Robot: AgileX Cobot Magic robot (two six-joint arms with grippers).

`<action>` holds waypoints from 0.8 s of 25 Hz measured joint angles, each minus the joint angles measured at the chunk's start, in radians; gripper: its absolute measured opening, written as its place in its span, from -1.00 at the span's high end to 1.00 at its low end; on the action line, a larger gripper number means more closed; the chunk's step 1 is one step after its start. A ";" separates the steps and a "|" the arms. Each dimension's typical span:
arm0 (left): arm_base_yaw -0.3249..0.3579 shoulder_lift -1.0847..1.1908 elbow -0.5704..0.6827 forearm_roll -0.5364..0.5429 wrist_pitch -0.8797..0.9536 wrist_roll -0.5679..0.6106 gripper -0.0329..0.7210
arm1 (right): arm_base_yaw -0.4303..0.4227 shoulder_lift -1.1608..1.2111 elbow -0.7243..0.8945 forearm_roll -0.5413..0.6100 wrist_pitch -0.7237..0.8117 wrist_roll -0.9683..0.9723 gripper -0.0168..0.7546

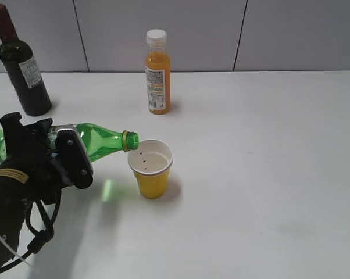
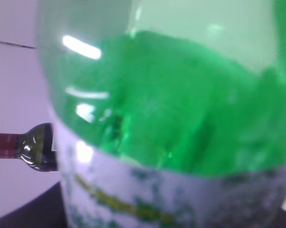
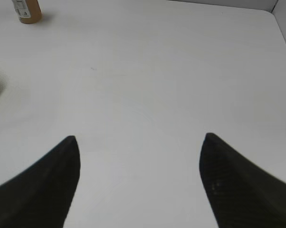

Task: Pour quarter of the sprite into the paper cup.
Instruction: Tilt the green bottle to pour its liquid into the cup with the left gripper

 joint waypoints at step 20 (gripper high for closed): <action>0.000 0.007 -0.077 -0.049 0.000 0.103 -0.28 | 0.000 0.000 0.000 0.000 0.000 0.000 -0.58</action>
